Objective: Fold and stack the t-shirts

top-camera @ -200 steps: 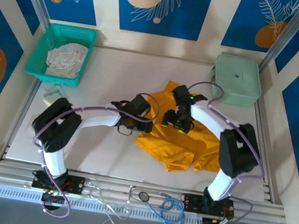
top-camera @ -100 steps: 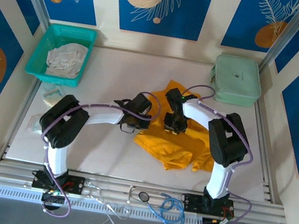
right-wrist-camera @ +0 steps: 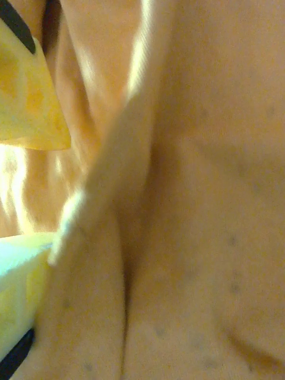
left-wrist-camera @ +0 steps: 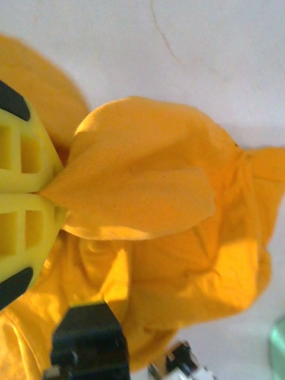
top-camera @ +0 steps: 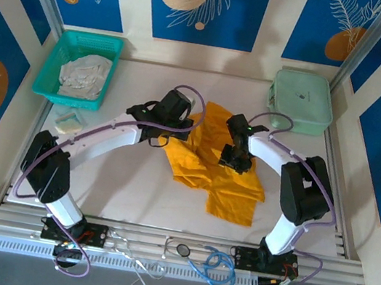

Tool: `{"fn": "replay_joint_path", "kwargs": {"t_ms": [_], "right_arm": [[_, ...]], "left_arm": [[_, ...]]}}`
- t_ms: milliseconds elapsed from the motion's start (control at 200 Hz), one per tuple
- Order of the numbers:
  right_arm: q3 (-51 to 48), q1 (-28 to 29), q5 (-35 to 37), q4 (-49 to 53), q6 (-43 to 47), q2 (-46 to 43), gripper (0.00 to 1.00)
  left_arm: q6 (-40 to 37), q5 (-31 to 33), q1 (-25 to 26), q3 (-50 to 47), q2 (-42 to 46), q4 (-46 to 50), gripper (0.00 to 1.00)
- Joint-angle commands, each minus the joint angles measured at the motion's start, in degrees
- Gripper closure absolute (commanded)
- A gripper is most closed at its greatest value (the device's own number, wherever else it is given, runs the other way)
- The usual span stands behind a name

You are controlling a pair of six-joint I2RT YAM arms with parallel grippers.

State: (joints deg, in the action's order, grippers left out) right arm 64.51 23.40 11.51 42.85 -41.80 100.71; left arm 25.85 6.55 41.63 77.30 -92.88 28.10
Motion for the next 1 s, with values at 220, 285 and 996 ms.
{"fn": "replay_joint_path", "kwargs": {"t_ms": [220, 285, 996], "right_arm": [[-1.4, -1.1, -3.1, -1.4, -1.2, 3.2, 0.68], [-1.5, -1.5, -2.4, -0.8, -1.3, 2.0, 0.68], [-6.1, -20.4, 2.0, 7.8, 4.2, -25.7, 0.57]], "left_arm": [[-5.4, 2.1, 2.8, 8.7, -2.2, 10.2, 1.0], [-5.6, 1.2, 6.2, 10.4, -4.1, 10.6, 1.0], [-1.2, 9.6, 29.1, 24.9, -21.5, 19.9, 0.11]]}}
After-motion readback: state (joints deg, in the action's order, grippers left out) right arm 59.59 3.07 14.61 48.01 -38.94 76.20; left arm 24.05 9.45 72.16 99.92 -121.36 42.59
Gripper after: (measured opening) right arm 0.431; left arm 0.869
